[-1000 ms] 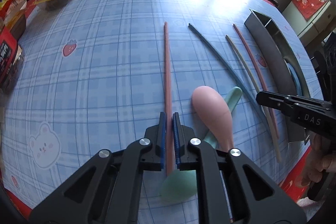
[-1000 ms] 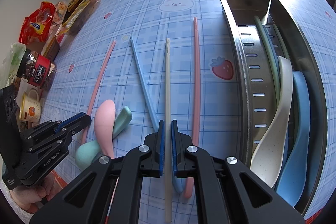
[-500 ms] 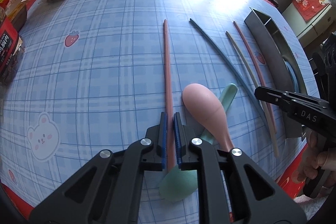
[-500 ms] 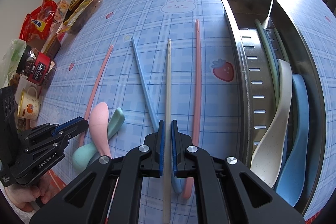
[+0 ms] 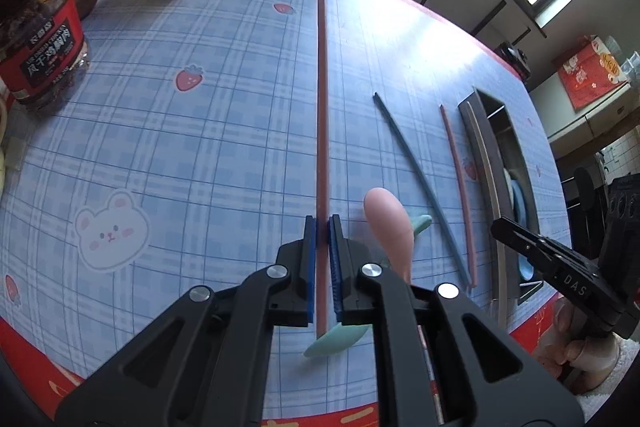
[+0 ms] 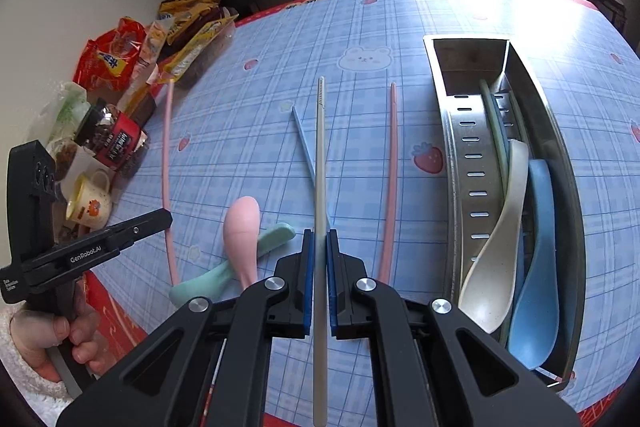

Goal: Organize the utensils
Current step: 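Lift both chopsticks upright and carry them toward the steel basket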

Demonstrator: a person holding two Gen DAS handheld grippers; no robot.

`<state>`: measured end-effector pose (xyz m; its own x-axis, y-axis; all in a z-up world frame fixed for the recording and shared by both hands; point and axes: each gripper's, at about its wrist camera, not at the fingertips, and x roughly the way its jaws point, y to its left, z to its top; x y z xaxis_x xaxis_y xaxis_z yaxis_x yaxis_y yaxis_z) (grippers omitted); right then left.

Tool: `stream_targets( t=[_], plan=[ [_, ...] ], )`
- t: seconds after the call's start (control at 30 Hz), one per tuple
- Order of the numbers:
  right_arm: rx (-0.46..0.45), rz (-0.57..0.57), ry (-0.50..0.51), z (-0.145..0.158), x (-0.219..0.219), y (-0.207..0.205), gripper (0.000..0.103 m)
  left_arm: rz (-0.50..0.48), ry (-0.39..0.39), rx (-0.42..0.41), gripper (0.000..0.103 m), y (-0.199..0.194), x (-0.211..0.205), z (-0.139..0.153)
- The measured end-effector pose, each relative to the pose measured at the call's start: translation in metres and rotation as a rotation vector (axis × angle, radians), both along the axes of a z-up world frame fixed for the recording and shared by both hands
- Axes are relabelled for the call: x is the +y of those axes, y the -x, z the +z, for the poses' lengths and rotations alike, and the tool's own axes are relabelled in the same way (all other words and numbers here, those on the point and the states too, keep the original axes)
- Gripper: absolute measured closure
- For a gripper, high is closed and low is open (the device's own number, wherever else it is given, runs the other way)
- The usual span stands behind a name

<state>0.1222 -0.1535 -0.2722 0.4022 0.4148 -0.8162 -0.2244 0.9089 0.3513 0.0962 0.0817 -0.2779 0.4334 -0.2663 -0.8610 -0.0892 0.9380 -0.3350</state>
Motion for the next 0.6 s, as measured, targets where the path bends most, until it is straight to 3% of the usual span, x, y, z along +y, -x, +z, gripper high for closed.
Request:
stream_targets(
  t=[0.23, 0.6],
  plan=[
    [-0.031, -0.066, -0.052, 0.02, -0.028, 0.008, 0.097, 0.048, 0.059, -0.032, 0.092, 0.031, 0.009, 0.023],
    [-0.039, -0.129, -0.085, 0.03, -0.05, 0.02, 0.097, -0.006, 0.098, -0.078, 0.093, 0.037, -0.006, 0.046]
  ],
)
